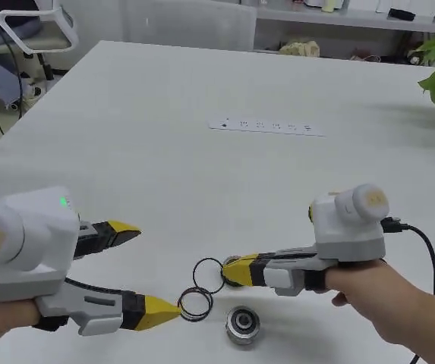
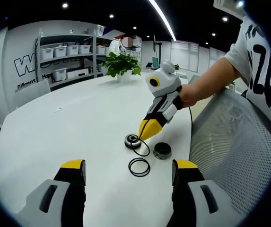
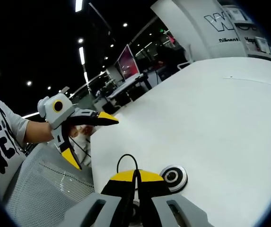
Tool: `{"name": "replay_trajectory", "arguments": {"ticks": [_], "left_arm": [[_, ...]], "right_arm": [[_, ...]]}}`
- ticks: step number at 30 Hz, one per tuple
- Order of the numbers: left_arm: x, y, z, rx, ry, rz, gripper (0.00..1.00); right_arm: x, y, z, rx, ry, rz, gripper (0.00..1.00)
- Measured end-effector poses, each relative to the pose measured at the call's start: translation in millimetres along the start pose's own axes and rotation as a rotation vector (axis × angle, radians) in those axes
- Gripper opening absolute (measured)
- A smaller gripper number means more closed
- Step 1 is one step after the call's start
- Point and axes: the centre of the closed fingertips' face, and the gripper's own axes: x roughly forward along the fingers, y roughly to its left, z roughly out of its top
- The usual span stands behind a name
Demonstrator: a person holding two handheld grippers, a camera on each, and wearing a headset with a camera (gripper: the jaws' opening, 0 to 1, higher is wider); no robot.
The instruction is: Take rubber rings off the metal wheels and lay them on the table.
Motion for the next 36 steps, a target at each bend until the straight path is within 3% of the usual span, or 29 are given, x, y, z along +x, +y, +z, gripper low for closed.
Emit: {"name": "replay_trajectory", "arguments": {"ticks": [20, 36], "left_arm": [[-8.4, 3.5, -6.6, -0.008, 0.004, 0.015, 0.75], [-8.4, -0.9, -12.5, -0.010, 0.015, 0.007, 0.75]], "right_arm": [[19.3, 1.5, -24.1, 0.012, 0.111, -0.021, 0.00], [25.6, -7.1, -30.3, 0.014, 0.141, -0.070, 0.00]]}}
